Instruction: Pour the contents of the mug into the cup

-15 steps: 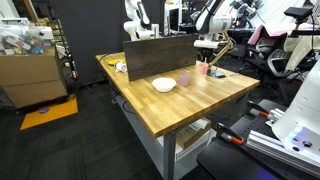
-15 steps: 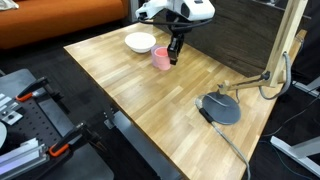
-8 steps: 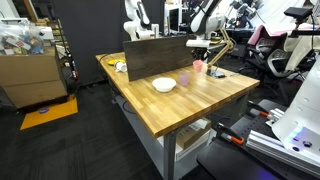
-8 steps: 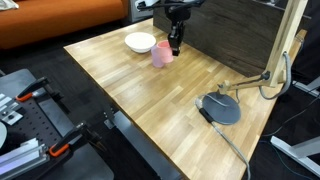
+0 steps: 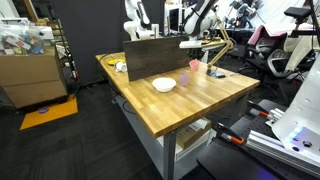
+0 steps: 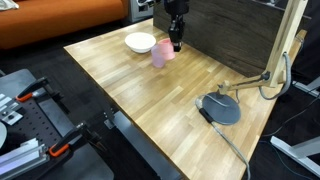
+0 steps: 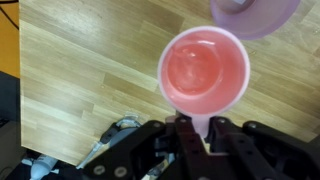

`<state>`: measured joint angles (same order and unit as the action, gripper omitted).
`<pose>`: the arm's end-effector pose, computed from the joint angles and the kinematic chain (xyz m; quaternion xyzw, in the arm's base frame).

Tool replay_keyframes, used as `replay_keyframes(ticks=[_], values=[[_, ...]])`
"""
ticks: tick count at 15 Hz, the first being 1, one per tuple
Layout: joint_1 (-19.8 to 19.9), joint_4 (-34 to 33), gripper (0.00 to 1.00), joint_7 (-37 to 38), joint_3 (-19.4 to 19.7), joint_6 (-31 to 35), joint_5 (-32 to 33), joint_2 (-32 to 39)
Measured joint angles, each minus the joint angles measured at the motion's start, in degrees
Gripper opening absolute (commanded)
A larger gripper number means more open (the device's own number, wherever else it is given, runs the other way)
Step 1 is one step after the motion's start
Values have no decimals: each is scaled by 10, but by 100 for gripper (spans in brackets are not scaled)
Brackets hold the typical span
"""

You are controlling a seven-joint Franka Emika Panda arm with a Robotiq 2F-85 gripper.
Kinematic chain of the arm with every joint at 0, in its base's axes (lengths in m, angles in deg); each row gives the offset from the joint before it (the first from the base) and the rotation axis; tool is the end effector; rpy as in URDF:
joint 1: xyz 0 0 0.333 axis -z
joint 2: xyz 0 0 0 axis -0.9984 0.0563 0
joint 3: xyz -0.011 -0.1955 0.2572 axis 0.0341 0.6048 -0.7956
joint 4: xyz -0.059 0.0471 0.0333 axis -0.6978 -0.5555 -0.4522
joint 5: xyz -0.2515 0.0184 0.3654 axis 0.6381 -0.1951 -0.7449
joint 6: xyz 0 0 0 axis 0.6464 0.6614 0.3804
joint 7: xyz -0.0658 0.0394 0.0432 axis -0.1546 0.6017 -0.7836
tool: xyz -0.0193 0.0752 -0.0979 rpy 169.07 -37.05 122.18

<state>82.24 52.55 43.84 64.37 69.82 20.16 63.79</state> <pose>0.6401 -0.1335 0.1941 0.8206 -0.5559 0.0583 0.1190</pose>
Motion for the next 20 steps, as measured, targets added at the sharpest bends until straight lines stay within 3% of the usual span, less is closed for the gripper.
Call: replay_keyframes(ticks=[10, 20], values=[[-16, -92, 4, 41, 6, -60, 106, 67], [-50, -128, 4, 41, 0, -122, 140, 67]])
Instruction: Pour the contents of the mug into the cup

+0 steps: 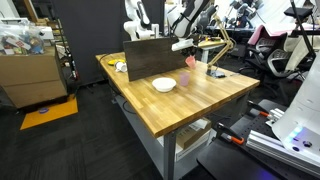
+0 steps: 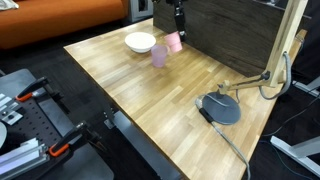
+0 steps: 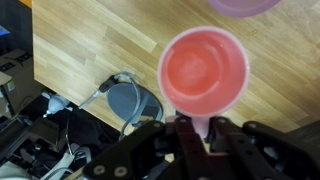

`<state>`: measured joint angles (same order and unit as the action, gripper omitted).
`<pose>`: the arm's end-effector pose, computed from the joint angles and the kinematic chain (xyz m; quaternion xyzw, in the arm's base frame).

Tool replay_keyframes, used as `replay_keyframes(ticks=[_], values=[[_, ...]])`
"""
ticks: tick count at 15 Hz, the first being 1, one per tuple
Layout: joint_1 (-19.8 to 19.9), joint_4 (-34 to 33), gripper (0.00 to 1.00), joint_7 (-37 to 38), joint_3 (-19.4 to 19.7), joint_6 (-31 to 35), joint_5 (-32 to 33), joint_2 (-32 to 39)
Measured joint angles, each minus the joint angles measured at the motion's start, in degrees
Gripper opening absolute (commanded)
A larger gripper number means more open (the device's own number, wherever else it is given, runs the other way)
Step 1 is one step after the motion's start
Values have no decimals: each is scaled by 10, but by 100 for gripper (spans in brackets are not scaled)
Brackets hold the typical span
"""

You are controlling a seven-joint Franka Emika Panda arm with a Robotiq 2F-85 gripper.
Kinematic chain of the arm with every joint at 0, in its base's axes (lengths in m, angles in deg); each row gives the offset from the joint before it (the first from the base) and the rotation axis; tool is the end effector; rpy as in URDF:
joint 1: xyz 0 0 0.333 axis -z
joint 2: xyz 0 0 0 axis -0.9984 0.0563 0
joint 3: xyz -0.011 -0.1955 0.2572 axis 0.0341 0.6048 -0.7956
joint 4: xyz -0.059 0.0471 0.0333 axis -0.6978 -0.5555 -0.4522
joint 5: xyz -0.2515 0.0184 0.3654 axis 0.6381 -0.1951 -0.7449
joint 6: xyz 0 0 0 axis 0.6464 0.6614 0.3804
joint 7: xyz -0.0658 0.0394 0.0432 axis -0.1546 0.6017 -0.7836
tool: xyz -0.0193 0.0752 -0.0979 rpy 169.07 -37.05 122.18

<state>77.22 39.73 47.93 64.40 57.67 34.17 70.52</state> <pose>0.6939 -0.0906 0.2060 0.8407 -0.4764 0.0872 0.2423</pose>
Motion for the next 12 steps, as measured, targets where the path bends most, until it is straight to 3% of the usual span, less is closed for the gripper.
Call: replay_keyframes(ticks=[6, 7, 12], values=[[-8, -3, 4, 0, -8, -10, 17, 0], [-8, -3, 15, 0, -10, -11, 17, 0], [-7, -3, 15, 0, -14, -11, 16, 0]])
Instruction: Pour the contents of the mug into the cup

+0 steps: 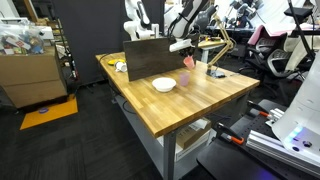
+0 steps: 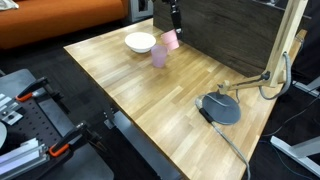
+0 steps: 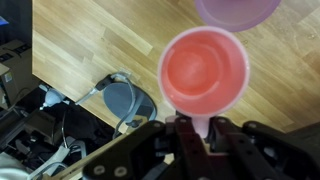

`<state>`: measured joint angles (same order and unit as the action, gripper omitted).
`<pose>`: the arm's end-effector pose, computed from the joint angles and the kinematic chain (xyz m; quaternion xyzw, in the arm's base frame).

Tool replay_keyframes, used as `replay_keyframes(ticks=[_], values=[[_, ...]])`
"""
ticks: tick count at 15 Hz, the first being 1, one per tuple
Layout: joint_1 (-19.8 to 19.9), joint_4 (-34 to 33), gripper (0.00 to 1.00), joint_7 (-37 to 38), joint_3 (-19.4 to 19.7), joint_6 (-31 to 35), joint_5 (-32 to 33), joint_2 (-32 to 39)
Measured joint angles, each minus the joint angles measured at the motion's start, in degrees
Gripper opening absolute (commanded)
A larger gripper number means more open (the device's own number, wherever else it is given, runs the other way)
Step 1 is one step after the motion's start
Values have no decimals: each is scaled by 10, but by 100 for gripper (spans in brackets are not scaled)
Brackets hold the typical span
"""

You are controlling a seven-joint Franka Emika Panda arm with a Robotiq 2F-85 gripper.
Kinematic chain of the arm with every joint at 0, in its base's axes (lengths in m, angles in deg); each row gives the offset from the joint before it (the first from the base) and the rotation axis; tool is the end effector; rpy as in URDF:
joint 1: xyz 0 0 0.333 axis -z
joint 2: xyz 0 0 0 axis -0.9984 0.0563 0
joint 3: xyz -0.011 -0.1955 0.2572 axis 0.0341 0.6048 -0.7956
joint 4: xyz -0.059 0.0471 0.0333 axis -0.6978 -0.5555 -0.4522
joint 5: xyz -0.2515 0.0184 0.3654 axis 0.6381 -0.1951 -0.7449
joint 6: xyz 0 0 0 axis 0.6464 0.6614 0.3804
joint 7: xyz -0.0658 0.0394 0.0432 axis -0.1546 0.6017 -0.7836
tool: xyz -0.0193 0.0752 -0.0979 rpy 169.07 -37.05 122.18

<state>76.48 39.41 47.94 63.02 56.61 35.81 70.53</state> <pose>0.6963 -0.0681 0.2055 0.8501 -0.4551 0.0887 0.2498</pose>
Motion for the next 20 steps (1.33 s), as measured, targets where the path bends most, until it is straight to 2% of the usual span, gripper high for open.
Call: replay_keyframes(ticks=[3, 4, 8, 15, 20], values=[[0, 0, 15, 0, 0, 0, 0, 0], [0, 0, 4, 0, 0, 0, 0, 0], [-1, 0, 4, 1, 0, 0, 6, 1], [-21, 4, 4, 40, -2, -3, 84, -7], [-30, 36, 4, 58, -20, -19, 118, -36]])
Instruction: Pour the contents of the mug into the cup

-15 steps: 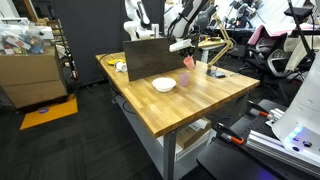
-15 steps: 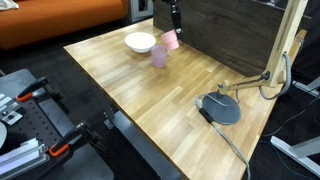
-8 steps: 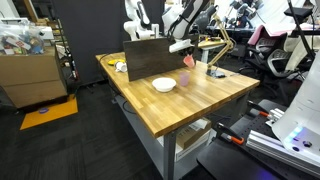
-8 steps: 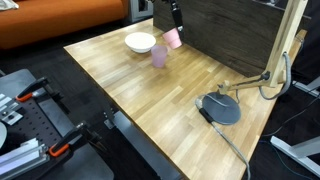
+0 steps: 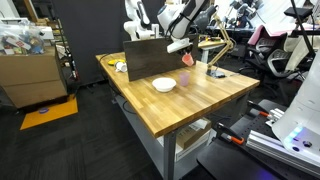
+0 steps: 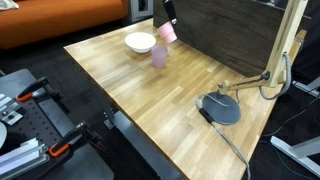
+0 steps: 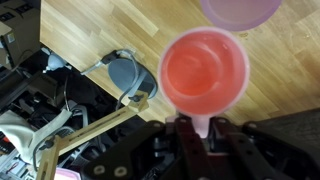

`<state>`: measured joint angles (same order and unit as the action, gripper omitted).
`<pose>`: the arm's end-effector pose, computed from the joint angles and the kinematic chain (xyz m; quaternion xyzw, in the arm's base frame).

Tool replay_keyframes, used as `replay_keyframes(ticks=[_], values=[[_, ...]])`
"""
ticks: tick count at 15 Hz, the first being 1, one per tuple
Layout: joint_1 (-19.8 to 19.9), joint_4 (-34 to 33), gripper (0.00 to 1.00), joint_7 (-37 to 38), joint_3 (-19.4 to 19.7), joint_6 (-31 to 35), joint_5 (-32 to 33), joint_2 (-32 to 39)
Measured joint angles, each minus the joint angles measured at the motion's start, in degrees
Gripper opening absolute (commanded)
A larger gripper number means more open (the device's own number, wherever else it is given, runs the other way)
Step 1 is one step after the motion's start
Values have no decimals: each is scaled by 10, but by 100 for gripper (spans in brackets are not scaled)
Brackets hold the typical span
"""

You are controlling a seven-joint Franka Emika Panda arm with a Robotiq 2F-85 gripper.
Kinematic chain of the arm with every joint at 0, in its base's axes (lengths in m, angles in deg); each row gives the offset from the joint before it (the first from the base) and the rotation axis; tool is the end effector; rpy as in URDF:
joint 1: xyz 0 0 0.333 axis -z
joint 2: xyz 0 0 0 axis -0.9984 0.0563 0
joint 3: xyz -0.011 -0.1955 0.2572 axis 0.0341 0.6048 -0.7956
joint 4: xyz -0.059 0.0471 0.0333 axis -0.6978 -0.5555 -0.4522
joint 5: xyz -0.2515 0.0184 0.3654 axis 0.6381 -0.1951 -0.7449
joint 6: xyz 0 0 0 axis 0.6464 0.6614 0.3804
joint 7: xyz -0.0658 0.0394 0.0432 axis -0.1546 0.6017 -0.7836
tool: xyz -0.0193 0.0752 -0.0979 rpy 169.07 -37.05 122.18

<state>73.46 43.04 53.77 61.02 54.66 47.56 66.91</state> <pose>0.6842 -0.0225 0.2200 0.8540 -0.4018 0.1377 0.3006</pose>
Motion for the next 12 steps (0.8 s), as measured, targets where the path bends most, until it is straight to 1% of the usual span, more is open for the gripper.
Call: replay_keyframes(ticks=[3, 6, 9, 12], values=[[2, 28, 4, 27, -2, 0, 32, -9], [5, 45, 4, 54, -2, 0, 77, -6], [7, 51, 4, 66, -6, 0, 113, -6], [10, 52, 4, 67, -15, -1, 132, -6]])
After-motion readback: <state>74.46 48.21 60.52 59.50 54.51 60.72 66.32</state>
